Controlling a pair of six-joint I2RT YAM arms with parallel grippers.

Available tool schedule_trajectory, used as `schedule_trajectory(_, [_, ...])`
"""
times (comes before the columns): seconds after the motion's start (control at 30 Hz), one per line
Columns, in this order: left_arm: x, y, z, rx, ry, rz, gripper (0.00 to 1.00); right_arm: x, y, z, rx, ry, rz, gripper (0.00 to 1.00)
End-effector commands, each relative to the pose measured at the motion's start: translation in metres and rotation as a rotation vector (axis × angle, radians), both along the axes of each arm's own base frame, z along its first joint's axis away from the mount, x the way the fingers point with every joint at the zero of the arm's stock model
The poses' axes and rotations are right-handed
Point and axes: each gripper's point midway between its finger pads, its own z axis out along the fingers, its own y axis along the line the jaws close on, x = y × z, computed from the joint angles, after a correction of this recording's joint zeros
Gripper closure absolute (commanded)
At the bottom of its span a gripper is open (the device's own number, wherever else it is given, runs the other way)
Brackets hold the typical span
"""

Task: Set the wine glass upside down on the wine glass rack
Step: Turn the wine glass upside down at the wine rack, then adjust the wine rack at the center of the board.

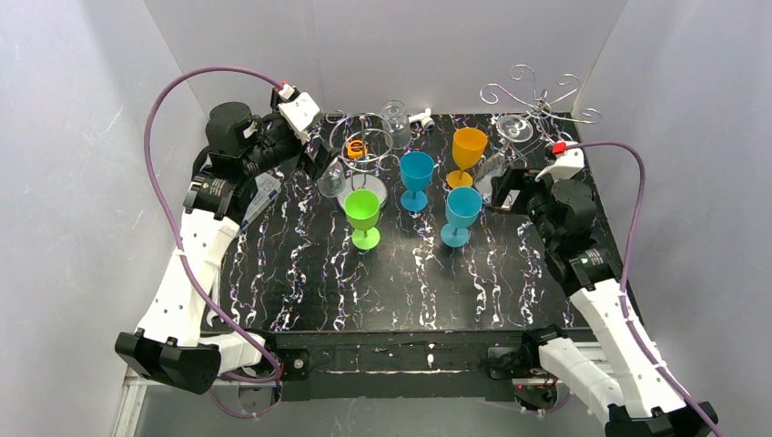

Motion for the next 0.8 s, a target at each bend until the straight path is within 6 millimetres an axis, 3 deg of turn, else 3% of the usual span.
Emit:
schedule_trajectory(0.0, [-0.012,0.001,0.008,-0.016,-0.008,-0.013,0.02,-0.008,0.006,0.005,0.007,0.045,0.039,0.08])
schedule_trajectory(0.23, [-0.019,0.0,0.005,-0.028,0.025,-0.02,0.02,-0.012,0.018,-0.04,0.024,0.192,0.081,0.14])
schedule_trajectory(0.6, [-0.029,0.0,-0.002,-0.034,0.078,-0.03,0.02,-0.004,0.047,-0.074,0.047,0.274,0.111,0.22])
schedule_trajectory(0.77, [-0.033,0.001,0.0,-0.032,0.081,-0.03,0.02,-0.002,0.051,-0.09,0.018,0.311,0.094,0.25])
